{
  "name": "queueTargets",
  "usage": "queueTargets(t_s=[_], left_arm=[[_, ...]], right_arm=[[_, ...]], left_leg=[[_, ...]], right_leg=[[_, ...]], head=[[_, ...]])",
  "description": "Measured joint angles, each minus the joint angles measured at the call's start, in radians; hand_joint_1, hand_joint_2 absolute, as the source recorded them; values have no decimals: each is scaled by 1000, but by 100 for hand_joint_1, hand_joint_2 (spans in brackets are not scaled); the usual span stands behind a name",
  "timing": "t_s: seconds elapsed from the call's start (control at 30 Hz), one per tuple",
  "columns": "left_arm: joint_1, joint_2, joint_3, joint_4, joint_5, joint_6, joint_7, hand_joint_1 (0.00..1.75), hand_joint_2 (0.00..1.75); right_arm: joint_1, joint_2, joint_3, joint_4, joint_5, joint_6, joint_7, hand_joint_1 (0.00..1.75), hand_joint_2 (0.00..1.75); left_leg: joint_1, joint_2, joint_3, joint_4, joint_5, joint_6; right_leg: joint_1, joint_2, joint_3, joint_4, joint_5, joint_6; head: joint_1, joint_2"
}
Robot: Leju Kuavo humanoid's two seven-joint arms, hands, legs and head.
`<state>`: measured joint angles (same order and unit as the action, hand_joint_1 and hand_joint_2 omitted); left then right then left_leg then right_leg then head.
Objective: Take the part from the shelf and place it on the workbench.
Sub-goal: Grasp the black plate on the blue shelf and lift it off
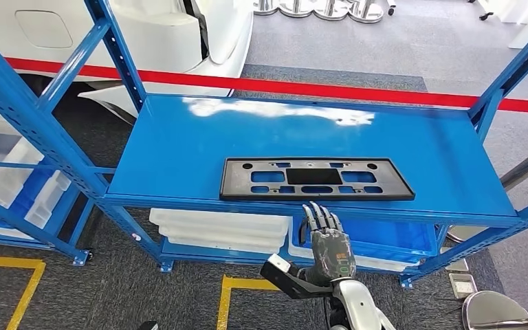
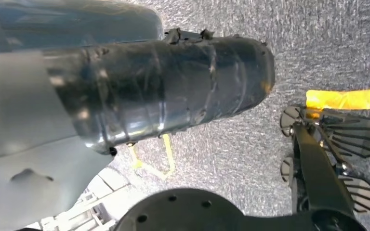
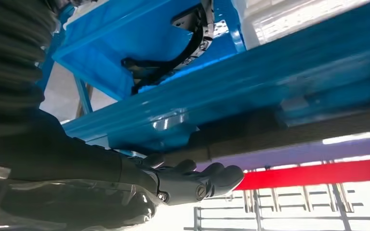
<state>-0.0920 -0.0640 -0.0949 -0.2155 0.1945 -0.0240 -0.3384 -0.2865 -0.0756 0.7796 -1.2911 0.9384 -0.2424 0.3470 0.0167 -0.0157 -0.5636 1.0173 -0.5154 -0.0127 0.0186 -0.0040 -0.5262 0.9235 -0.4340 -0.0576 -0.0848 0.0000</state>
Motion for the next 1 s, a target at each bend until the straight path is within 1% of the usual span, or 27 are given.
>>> queueTargets(t_s=[0.03, 0.1, 0.13, 0.17, 0.2, 0.23, 0.27, 0.3, 0.33, 0.37, 0.4, 0.43, 0.47, 0.5, 0.53, 0.6, 0.63, 0.67, 0.7, 0.73, 0.77, 0.8, 0.83, 0.87, 0.9, 0.93, 1.0], left_arm=[[-1, 1, 0, 0, 2, 0, 0, 0, 0], [0, 6, 0, 0, 6, 1, 0, 0, 0], [2, 10, 0, 0, 8, 1, 0, 0, 0], [3, 14, 0, 0, 9, 2, 0, 0, 0], [3, 18, 0, 0, 9, 2, 0, 0, 0], [3, 22, -1, 0, 9, 3, 0, 0, 0], [2, 25, -1, 0, 9, 3, 0, 0, 0], [1, 28, -1, 0, 9, 3, 0, 0, 0], [0, 30, -2, 0, 9, 2, 0, 0, 0], [0, 31, -3, 0, 9, 2, 1, 0, 0], [0, 32, -3, 0, 9, 2, 0, 0, 0], [1, 32, -3, 0, 9, 2, 0, 0, 0], [1, 29, -4, 0, 9, 2, 0, 0, 0], [1, 25, -4, 0, 9, 2, 0, 0, 0], [1, 21, -4, 0, 9, 2, 0, 0, 0], [1, 14, -4, 0, 9, 3, 0, 0, 0], [1, 12, -4, 0, 9, 4, 0, 0, 0], [2, 10, -4, 0, 9, 5, 0, 0, 0], [2, 9, -4, 0, 10, 6, 0, 0, 0], [1, 9, -4, 0, 10, 6, -1, 0, 0], [1, 9, -4, 0, 10, 6, -1, 0, 0], [0, 9, -4, 0, 10, 6, -2, 0, 0], [0, 8, -5, 0, 10, 6, -2, 0, 0], [0, 6, -5, 0, 11, 6, -2, 0, 0], [0, 4, -5, 0, 12, 7, -2, 0, 0], [0, 2, -5, 0, 14, 8, -2, 0, 0], [-1, 2, -5, 0, 17, 10, -3, 0, 0]], right_arm=[[-2, 1, 0, 0, -27, -4, -6, 0, 0], [-2, 2, 0, -1, -73, -17, -14, 0, 0], [-1, 2, 0, -1, -81, -25, -15, 0, 0], [0, 2, 0, -1, -80, -31, -16, 0, 0], [0, 2, 0, -1, -75, -36, -16, 0, 0], [0, 2, 0, -1, -69, -38, -16, 0, 0], [-1, 2, 0, -1, -65, -39, -17, 0, 0], [-2, 2, 0, -1, -62, -39, -17, 0, 0], [-3, 2, 1, -1, -61, -40, -17, 0, 0], [-4, 2, 1, -2, -60, -41, -17, 0, 0], [-4, 2, 1, -2, -59, -41, -17, 0, 0], [-4, 2, 1, -3, -59, -42, -17, 0, 0], [-4, 1, 1, -3, -59, -42, -17, 0, 0], [-5, 1, 1, -3, -59, -43, -17, 0, 0], [-5, 1, 1, -4, -58, -45, -17, 0, 0], [-4, 1, 1, -4, -56, -47, -18, 0, 0], [-3, 1, 1, -4, -54, -48, -18, 0, 0], [-2, 1, 1, -4, -51, -48, -19, 0, 0], [-1, 1, 1, -4, -47, -49, -20, 0, 0], [-2, 1, 1, -4, -42, -50, -21, 0, 0], [-3, 1, 1, -4, -39, -53, -23, 0, 0], [-4, 1, 1, -4, -34, -56, -25, 0, 0], [-6, 1, 0, -4, -29, -62, -28, 0, 44], [-7, 1, 0, -4, -24, -70, -29, 0, 87], [-7, 1, 0, -4, -18, -77, -31, 0, 131], [-7, 1, -1, -4, -13, -85, -32, 0, 175], [-7, 3, -2, -2, -3, -97, -31, 0, 175]], left_leg=[[0, 1, -19, 43, -28, -3], [2, 3, -79, 167, -87, -12], [3, 3, -100, 211, -97, -16], [5, 4, -107, 224, -89, -21], [8, 5, -95, 199, -63, -27], [11, 6, -66, 142, -26, -33], [13, 6, -35, 81, -2, -38], [15, 5, -11, 32, 14, -36], [15, 3, 2, 4, 19, -29], [14, 1, 4, -1, 13, -18], [14, 0, 2, 0, 15, -4], [14, 1, 1, 1, 15, 5], [15, 1, 1, 0, 17, 10], [16, 2, 1, -1, 18, 16], [17, 2, 0, -1, 20, 20], [16, 2, -2, -2, 21, 24], [14, 2, -2, -2, 21, 25], [12, 2, -2, -2, 20, 25], [10, 2, -1, -2, 20, 25], [7, 1, 0, -2, 20, 25], [5, 0, 2, -3, 20, 26], [3, 0, 3, -5, 20, 25], [4, -1, 3, -7, 21, 24], [5, 0, 2, -9, 22, 21], [7, 1, 1, -12, 24, 17], [8, 2, 2, -16, 26, 11], [7, 4, 3, -15, 19, 2]], right_leg=[[-4, -1, 7, -13, 5, 7], [-5, -1, 8, -16, 5, 11], [-5, -1, 8, -14, 4, 13], [-7, -1, 8, -10, 1, 16], [-10, 0, 7, -4, -3, 20], [-13, 1, 7, 6, -9, 26], [-15, 2, 4, 18, -17, 34], [-15, 3, 0, 33, -25, 42], [-14, 4, -5, 46, -31, 48], [-12, 5, -9, 54, -35, 52], [-12, 6, -11, 58, -35, 54], [-13, 6, -12, 59, -36, 57], [-14, 6, -16, 70, -44, 60], [-16, 6, -28, 97, -62, 65], [-18, 5, -49, 144, -90, 70], [-21, 5, -108, 274, -152, 77], [-22, 5, -136, 332, -171, 78], [-22, 5, -150, 358, -172, 76], [-22, 5, -150, 353, -158, 72], [-20, 5, -129, 304, -124, 63], [-17, 5, -97, 234, -86, 52], [-12, 5, -64, 164, -58, 40], [-7, 5, -39, 108, -37, 29], [-2, 4, -26, 77, -30, 22], [1, 4, -21, 63, -30, 18], [3, 4, -21, 55, -26, 16], [-2, 3, -8, 25, -15, 20]], head=[[-1, 0], [-2, 0], [-2, 0], [-2, 0], [-2, 0], [-2, 0], [-2, 0], [-3, 0], [-3, 0], [-2, 0], [-2, 0], [0, 0], [1, 0], [3, 0], [4, 0], [7, 0], [6, 0], [7, 0], [7, 0], [7, 0], [7, 0], [5, 0], [5, 0], [6, 0], [7, 0], [8, 0], [8, 0]])
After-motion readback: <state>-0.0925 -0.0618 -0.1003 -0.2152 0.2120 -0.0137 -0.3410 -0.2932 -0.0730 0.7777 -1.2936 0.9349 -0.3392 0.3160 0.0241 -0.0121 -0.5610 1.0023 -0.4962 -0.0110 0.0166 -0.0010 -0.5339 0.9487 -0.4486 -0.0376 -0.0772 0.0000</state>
